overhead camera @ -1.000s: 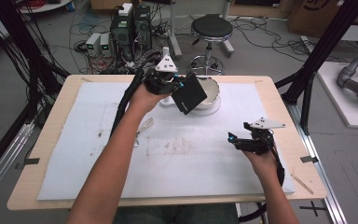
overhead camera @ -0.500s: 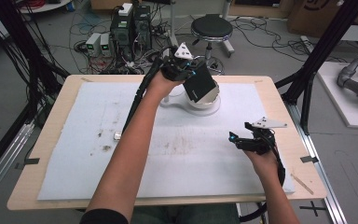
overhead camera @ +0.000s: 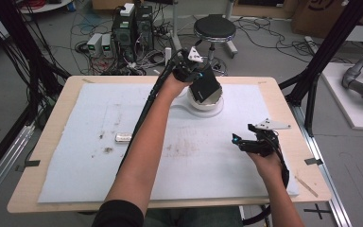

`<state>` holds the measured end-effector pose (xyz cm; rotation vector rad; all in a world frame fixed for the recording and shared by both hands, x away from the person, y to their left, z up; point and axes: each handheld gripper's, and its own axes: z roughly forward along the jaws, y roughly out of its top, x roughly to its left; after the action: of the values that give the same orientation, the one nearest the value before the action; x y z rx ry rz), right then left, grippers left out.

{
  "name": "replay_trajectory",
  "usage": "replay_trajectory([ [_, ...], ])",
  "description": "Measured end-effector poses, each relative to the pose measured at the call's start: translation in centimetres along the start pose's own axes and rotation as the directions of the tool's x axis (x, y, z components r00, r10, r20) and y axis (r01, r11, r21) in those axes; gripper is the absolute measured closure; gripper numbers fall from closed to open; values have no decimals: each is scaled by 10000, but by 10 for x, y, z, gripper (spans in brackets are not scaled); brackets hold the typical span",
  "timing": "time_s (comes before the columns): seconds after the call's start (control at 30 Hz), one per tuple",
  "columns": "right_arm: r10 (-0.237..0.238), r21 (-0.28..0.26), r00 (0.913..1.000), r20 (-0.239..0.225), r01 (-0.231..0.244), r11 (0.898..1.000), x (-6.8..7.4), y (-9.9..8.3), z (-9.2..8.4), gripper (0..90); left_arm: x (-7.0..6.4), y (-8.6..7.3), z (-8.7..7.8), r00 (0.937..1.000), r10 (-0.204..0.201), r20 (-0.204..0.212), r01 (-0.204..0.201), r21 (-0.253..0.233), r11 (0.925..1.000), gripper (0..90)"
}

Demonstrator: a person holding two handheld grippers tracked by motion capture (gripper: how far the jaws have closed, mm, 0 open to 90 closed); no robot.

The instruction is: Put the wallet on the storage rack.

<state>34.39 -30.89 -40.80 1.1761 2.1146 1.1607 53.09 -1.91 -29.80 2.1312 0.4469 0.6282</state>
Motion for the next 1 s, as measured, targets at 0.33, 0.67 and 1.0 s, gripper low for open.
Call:
replay_trajectory([
  [0.33,-96,24,9999,-30,96,10000,0,0,2,201,-2,-7,12,9998,9,-212,-6,143,9999,820],
  [0.67,-69,-66,9999,-74,69,10000,-1,0,1,201,-14,-18,27,9977,-639,-215,645,305,9974,524],
  [1.0,-63,-49,9999,-141,62,10000,0,0,3,201,-13,-17,-13,9947,-1024,129,1027,-183,9945,308],
])
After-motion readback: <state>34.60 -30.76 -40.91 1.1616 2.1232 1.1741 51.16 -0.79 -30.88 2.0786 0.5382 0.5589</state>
